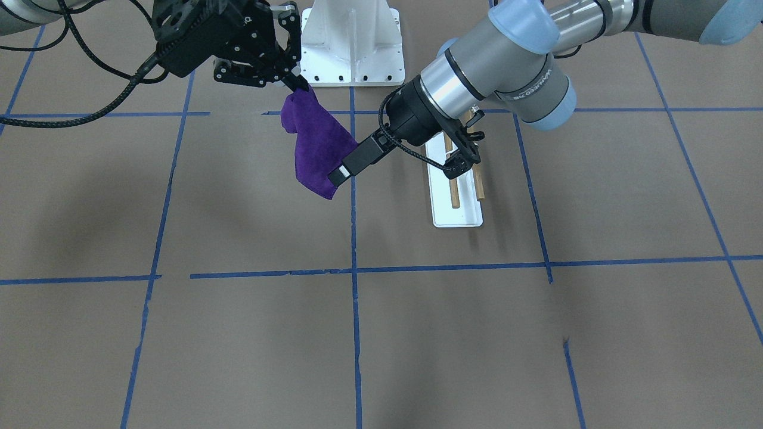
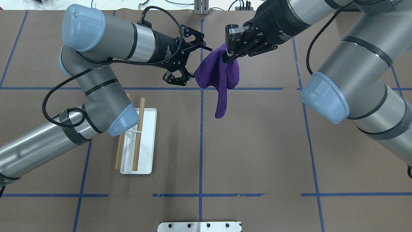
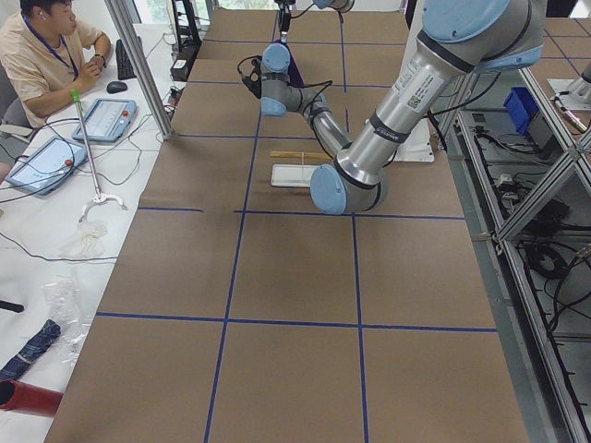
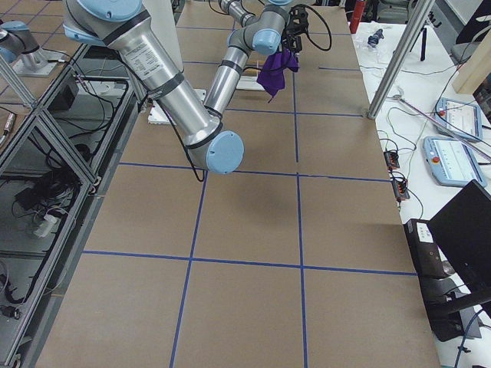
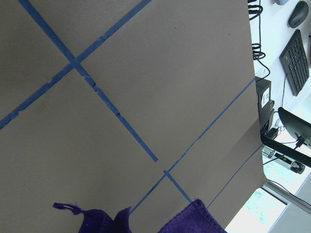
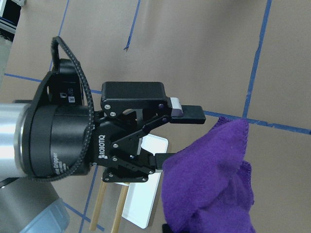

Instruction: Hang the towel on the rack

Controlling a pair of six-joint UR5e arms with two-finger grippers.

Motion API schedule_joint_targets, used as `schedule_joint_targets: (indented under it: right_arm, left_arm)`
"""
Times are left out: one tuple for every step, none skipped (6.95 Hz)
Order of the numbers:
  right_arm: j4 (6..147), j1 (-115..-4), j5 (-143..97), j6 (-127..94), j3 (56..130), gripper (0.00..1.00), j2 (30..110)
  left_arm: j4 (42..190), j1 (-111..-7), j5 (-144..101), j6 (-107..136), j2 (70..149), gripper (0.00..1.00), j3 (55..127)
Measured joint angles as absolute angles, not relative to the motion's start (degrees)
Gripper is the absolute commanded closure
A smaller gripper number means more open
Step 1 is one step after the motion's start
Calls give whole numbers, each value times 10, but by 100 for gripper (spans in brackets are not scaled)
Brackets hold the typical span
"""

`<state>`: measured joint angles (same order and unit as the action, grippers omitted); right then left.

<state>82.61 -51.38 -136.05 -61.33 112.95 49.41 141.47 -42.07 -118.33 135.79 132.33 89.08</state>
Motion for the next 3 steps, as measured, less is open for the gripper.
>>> schedule_joint_targets:
  right_arm:
    - [826, -514, -1361, -613, 1130, 100, 494]
    - [826, -513, -1362, -613, 1130, 100, 495]
    - [826, -513, -1362, -613, 1131, 100, 496]
  left_arm:
    - [1415, -420, -1183, 1358, 1324, 100, 893]
    - [1415, -420, -1183, 1358, 1323, 100, 895]
    - [1415, -420, -1183, 1358, 1323, 100, 899]
